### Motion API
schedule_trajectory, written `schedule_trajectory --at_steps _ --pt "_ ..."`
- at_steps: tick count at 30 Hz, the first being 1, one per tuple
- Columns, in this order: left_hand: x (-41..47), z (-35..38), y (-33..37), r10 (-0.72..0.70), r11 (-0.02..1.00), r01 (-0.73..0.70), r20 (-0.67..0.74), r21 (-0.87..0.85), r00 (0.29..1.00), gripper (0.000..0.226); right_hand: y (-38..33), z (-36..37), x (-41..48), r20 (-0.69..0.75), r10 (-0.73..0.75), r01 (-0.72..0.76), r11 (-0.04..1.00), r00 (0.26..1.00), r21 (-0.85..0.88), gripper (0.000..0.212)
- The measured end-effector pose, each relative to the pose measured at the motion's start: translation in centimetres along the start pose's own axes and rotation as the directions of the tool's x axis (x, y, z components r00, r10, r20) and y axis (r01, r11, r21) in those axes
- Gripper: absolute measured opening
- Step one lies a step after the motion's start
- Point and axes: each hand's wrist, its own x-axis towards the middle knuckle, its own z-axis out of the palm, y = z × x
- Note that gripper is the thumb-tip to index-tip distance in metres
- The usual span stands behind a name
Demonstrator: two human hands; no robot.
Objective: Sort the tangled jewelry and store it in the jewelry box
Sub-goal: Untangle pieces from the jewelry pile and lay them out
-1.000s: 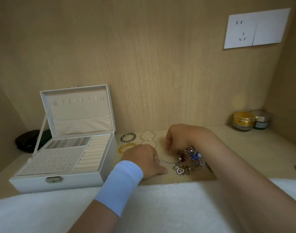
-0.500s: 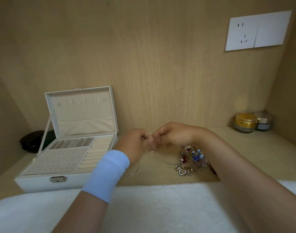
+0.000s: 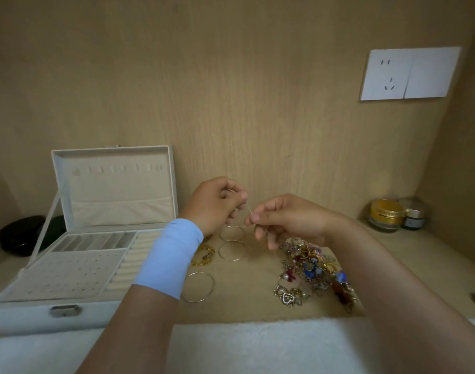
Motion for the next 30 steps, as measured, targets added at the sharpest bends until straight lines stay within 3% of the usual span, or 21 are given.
schedule_trajectory --at_steps 4,9,16,24,30 --pt "0.0 -0.1 -0.1 0.0 0.996 0.001 0.011 -0.089 1.0 0.007 -0.1 -0.2 -0.2 0.068 0.019 -0.013 0.997 0.998 -0.078 0.018" --pt "0.0 -0.2 0.0 0.008 0.992 -0.001 0.054 -0.127 0.999 0.011 -0.5 0.0 0.1 0.042 -0.027 0.022 0.994 0.999 0.11 0.041" --pt "-0.1 -0.1 0.1 0.014 0.998 -0.009 0.092 -0.056 0.996 0.014 -0.7 0.6 0.3 -0.197 -0.099 0.096 0.995 0.975 -0.028 0.017" --pt "0.1 0.6 0.2 0.026 0.999 -0.025 0.045 -0.022 0.999 0.02 -1.0 0.8 0.2 -0.245 -0.148 0.149 0.989 0.958 -0.017 0.022" --pt "0.3 0.6 0.2 -0.198 0.96 0.214 0.102 -0.18 0.975 0.039 -1.2 0.7 0.3 -0.322 -0.085 0.107 0.993 0.943 0.051 0.015"
